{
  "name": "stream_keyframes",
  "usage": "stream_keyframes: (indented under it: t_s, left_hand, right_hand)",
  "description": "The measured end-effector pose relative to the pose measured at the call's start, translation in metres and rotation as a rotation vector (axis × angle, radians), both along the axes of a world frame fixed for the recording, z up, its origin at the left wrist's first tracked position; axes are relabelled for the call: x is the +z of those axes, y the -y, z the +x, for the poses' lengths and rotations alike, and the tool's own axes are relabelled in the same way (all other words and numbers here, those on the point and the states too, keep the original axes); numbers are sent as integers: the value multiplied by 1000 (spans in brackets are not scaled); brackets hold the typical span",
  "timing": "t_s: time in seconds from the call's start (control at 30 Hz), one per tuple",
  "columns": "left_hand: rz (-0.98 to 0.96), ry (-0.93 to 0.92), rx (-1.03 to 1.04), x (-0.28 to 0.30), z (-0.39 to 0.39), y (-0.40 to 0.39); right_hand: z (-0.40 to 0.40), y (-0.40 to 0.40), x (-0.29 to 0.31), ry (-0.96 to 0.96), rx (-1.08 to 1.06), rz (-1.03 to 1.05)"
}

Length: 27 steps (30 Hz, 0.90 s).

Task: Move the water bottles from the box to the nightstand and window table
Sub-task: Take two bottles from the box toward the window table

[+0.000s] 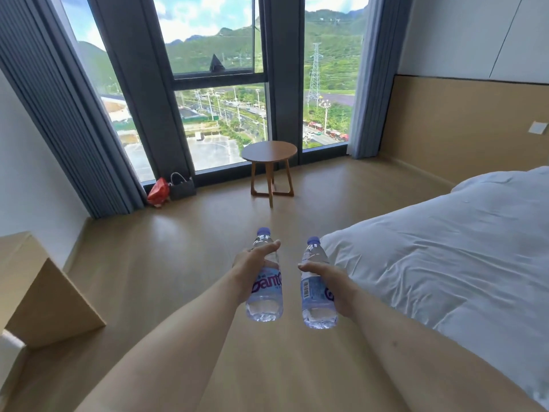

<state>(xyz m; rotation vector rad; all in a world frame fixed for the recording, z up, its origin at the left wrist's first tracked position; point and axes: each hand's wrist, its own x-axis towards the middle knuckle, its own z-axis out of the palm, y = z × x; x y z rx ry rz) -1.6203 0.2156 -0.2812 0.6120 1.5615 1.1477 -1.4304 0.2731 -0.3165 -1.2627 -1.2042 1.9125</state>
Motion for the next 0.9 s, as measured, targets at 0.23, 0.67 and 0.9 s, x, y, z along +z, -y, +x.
stream_keyframes:
  t_s: [0.23, 0.67, 0.9]
  left_hand:
    - [-4, 21, 34, -1, -45, -105]
    - [-28, 46, 1, -33, -201, -346]
    - [-40, 18, -42, -21, -283, -468]
  right_hand:
    - [-48, -112, 6, 13, 6, -28]
    - [-203, -339, -13, 99, -53, -1]
    - [-278, -455, 5, 59, -104, 2]
